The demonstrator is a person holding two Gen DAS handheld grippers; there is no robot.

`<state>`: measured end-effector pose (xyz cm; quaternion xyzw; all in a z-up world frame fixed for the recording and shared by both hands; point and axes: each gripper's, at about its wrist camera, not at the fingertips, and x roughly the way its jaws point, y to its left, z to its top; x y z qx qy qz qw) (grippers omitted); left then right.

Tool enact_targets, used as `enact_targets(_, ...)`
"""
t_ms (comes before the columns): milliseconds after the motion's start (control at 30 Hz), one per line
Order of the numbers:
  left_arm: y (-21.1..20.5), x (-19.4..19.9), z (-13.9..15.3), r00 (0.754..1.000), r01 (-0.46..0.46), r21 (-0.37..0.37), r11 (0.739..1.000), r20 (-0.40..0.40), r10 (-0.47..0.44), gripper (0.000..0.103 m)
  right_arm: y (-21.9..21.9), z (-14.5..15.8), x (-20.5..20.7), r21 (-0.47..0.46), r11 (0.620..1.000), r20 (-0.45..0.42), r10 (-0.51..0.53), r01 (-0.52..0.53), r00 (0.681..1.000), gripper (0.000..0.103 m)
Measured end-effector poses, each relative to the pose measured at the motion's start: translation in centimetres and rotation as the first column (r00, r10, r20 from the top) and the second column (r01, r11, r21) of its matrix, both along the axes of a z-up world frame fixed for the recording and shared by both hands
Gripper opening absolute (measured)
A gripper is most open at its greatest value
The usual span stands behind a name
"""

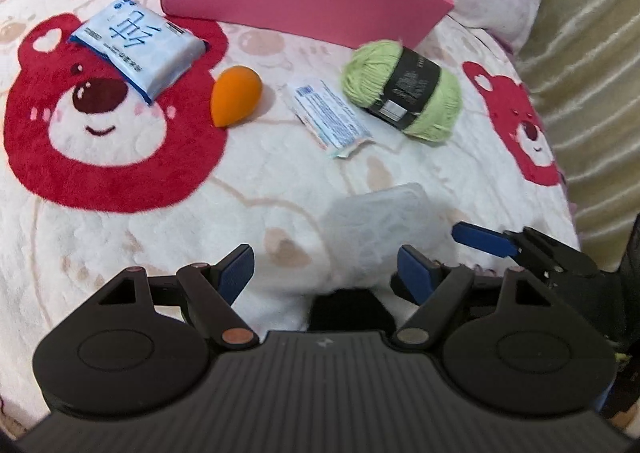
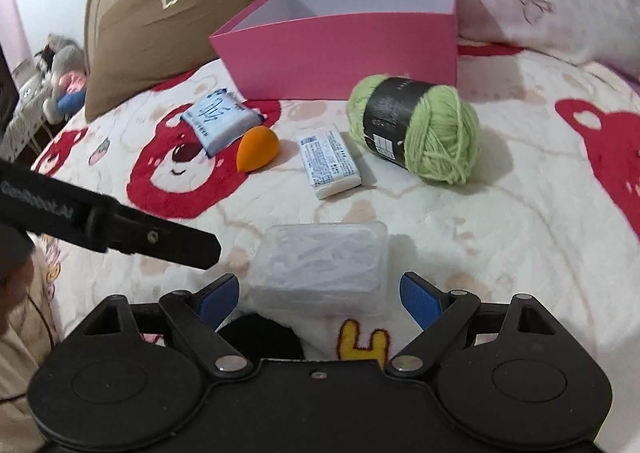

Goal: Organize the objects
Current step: 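Close the left gripper on the clear plastic floss box and lift it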

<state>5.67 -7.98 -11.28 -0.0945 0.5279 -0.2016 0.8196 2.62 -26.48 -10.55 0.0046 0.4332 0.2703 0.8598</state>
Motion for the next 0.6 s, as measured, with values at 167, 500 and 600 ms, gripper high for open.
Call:
enact_targets(167, 0.5, 0.7, -1.7, 1.0, -0.018, -0.02, 1.0, 0.021, 0.019, 0.077, 0.3, -1.2, 0.2, -0.019, 1.0, -0.011, 0.017, -0.017, 1.0, 0.09)
enact_targets(500, -0.9, -0.1, -3.4, 0.994, 0.008, 0.01, 1.0, 0.105, -0.009, 0.075, 0.7, -2.4, 0.8, 0.004, 1.0, -0.034, 0.007, -0.006, 0.999, 0.091)
enact_targets(600, -1.1, 0.0, -3.7, 0.995, 0.013, -0.012, 1.0, 0.096, -0.012, 0.075, 1.3, -2.5, 0.6, -0.021, 1.0, -0.02, 0.015, -0.016, 1.0, 0.091)
